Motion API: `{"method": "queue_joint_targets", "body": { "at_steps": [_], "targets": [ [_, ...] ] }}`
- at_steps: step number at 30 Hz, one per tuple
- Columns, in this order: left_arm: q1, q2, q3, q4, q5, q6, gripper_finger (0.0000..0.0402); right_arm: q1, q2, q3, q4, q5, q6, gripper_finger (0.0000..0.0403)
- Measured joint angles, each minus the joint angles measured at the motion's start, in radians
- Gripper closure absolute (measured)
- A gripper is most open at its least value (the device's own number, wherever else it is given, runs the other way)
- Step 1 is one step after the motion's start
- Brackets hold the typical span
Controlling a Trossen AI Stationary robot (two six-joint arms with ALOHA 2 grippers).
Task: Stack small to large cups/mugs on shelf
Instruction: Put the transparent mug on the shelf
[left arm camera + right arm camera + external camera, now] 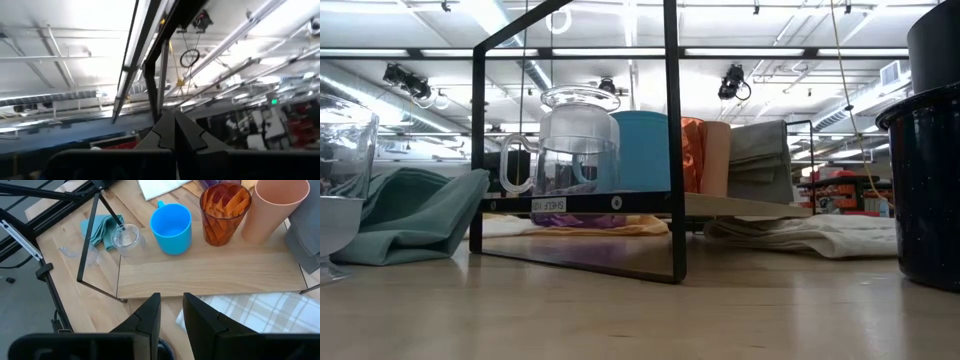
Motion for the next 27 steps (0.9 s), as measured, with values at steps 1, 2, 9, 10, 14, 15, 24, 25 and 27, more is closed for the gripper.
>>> {"method": "queue_joint_targets", "body": {
  "at_steps": [1, 2, 9, 10, 14, 15, 24, 25, 27],
  "targets": [
    [0.01, -0.015, -0.002, -0.028, 0.001, 0.012, 0.0401, 0.0, 0.0, 0.0, 0.0, 0.0, 0.0, 0.0314],
    [0.02, -0.026, -0.004, -0.048, 0.002, 0.024, 0.0401, 0.0, 0.0, 0.0, 0.0, 0.0, 0.0, 0.0314],
    [0.051, -0.1, -0.011, -0.154, 0.058, 0.093, 0.0401, 0.0, 0.0, 0.0, 0.0, 0.0, 0.019, 0.0314],
    [0.049, -0.101, -0.037, -0.128, 0.083, 0.106, 0.0401, 0.0, 0.0, 0.0, 0.0, 0.0, 0.023, 0.0314],
    [0.052, -0.107, -0.188, 0.084, 0.126, 0.175, 0.0401, 0.0, 0.0, 0.0, 0.0, 0.0, 0.028, 0.0314],
    [0.061, -0.115, -0.231, 0.162, 0.138, 0.184, 0.0401, 0.0, 0.0, 0.0, -0.001, 0.0, 0.035, 0.0314],
    [0.212, -0.343, -0.687, 0.864, 0.195, -0.051, 0.0401, -0.018, 0.0, 0.0, -0.001, -0.01, 0.055, 0.0314],
    [0.227, -0.352, -0.74, 0.865, 0.196, -0.081, 0.0401, -0.025, 0.0, 0.0, -0.001, -0.01, 0.052, 0.0314],
    [0.247, -0.365, -0.842, 0.877, 0.184, -0.129, 0.0401, -0.042, 0.0, 0.0, -0.001, -0.015, 0.042, 0.0314]
  ]
}}
